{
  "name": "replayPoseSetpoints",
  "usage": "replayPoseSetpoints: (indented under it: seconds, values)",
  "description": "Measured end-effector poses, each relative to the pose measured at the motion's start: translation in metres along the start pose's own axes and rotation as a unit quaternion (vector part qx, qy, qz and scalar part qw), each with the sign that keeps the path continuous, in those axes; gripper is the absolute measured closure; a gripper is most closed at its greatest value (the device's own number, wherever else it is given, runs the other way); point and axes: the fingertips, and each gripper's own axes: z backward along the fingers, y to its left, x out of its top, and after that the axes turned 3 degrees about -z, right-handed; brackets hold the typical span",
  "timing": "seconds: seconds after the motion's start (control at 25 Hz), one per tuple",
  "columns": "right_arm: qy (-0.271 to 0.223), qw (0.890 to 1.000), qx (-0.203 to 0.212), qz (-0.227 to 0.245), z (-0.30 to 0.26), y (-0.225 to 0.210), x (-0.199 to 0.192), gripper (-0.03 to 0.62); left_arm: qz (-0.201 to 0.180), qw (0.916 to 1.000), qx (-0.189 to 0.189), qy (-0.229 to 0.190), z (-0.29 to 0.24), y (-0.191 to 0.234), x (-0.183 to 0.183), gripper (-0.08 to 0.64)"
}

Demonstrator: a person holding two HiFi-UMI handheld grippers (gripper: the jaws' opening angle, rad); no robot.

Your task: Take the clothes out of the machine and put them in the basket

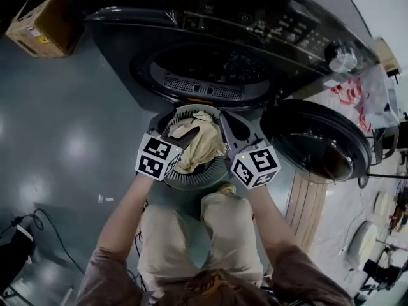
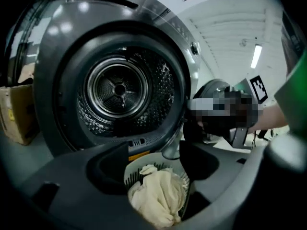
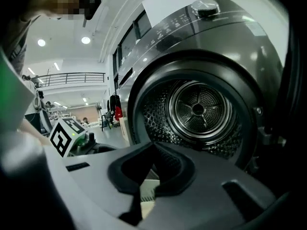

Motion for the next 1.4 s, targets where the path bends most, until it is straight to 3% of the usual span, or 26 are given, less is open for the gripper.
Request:
replayPoseSetpoints:
  seconds: [0.32, 0.64, 0.88, 1.08, 1.4]
  values:
    - [0.050, 0.998, 0.034, 0.015, 0.039, 0.050, 0.108, 0.597, 0.043, 0.9988, 0.022, 0.003, 0.091, -0.017, 0.105, 0.221]
    - [0.062, 0.996, 0.068, 0.002, 0.120, 0.092, 0.278, 0.597, 0.058, 0.9981, 0.019, -0.007, 0.203, -0.084, 0.278, 0.218]
    - [0.042, 0.993, 0.098, 0.044, 0.171, 0.092, 0.383, 0.597, 0.057, 0.9971, 0.016, -0.049, 0.247, -0.127, 0.386, 0.218]
    - [0.039, 0.988, 0.129, 0.080, 0.183, 0.099, 0.420, 0.597, 0.048, 0.9946, 0.034, -0.086, 0.273, -0.126, 0.434, 0.225]
    - [0.009, 0.990, 0.137, 0.033, 0.170, 0.122, 0.441, 0.597, 0.012, 0.9927, 0.036, -0.115, 0.309, -0.107, 0.461, 0.328]
